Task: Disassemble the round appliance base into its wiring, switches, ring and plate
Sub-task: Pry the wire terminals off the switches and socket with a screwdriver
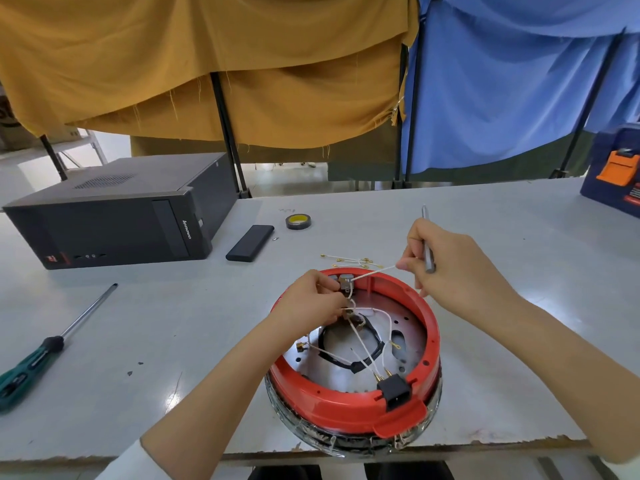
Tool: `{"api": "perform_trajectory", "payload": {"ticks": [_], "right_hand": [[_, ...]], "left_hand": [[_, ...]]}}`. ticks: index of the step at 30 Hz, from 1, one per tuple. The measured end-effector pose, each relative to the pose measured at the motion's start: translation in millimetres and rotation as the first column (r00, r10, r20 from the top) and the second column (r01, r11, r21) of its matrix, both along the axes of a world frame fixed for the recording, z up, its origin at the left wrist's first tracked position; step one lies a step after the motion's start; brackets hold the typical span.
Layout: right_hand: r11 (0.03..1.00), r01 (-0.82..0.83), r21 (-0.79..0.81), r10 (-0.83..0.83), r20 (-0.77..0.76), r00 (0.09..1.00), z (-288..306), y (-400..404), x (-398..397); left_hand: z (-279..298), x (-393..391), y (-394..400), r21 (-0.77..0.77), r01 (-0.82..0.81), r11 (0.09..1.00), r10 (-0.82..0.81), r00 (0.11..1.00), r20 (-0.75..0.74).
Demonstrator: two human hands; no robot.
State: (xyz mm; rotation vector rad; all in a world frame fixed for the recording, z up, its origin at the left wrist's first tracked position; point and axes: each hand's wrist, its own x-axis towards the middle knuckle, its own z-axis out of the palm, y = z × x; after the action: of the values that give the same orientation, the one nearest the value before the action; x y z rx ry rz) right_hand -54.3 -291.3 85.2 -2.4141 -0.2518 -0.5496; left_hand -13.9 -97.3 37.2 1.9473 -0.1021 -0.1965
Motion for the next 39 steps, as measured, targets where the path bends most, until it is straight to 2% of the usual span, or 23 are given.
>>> {"api": "perform_trajectory", "payload": {"ticks": [4, 7, 9, 11, 15, 18, 20, 24, 27, 32, 35, 37, 39], "right_hand": [[0.958, 0.035, 0.284, -0.007, -0.101, 0.995, 5, -16, 12], [0.899, 0.046, 0.436, 0.031, -0.168, 0.985, 4, -29, 27], [0.846, 0.069, 0.529, 0.036, -0.186, 0.982, 2, -35, 38], [0.789, 0.107, 0.605, 0.024, -0.205, 0.979, -1, -37, 53], [0.629, 0.222, 0.745, -0.001, -0.285, 0.959, -14, -32, 95], [0.513, 0.339, 0.789, 0.022, -0.407, 0.913, -34, -18, 131], [0.470, 0.408, 0.783, 0.047, -0.484, 0.874, -50, -6, 153], [0.534, 0.491, 0.688, 0.015, -0.589, 0.808, -71, 9, 184], [0.657, 0.498, 0.567, -0.043, -0.631, 0.775, -77, 11, 195], [0.834, 0.360, 0.418, -0.068, -0.571, 0.818, -83, 11, 198], [0.932, 0.289, 0.219, -0.144, -0.509, 0.848, -81, 9, 196], [0.964, 0.247, 0.094, -0.175, -0.474, 0.863, -76, 8, 191], [0.977, 0.211, 0.038, -0.170, -0.464, 0.869, -71, 7, 185]], "left_hand": [[12, 8, 14, 0.105, -0.020, 0.994, -0.017, 0.940, 0.342], [16, 23, 23, 0.059, -0.127, 0.990, 0.085, 0.881, 0.465], [10, 37, 26, 0.133, -0.192, 0.972, 0.111, 0.883, 0.457], [0, 49, 25, 0.272, -0.211, 0.939, 0.094, 0.917, 0.387], [-14, 62, 17, 0.444, -0.078, 0.893, -0.049, 0.962, 0.268], [-19, 63, 19, 0.494, -0.018, 0.869, -0.135, 0.952, 0.273], [-21, 63, 21, 0.494, -0.019, 0.869, -0.143, 0.947, 0.289], [-24, 62, 22, 0.501, -0.034, 0.865, -0.151, 0.934, 0.324], [-25, 63, 22, 0.501, -0.050, 0.864, -0.148, 0.926, 0.347], [-25, 64, 22, 0.502, -0.047, 0.864, -0.152, 0.925, 0.348], [-24, 63, 22, 0.489, -0.042, 0.871, -0.140, 0.934, 0.330], [-23, 62, 21, 0.465, -0.028, 0.885, -0.133, 0.942, 0.309], [-23, 61, 22, 0.459, -0.008, 0.888, -0.143, 0.945, 0.293]]}}
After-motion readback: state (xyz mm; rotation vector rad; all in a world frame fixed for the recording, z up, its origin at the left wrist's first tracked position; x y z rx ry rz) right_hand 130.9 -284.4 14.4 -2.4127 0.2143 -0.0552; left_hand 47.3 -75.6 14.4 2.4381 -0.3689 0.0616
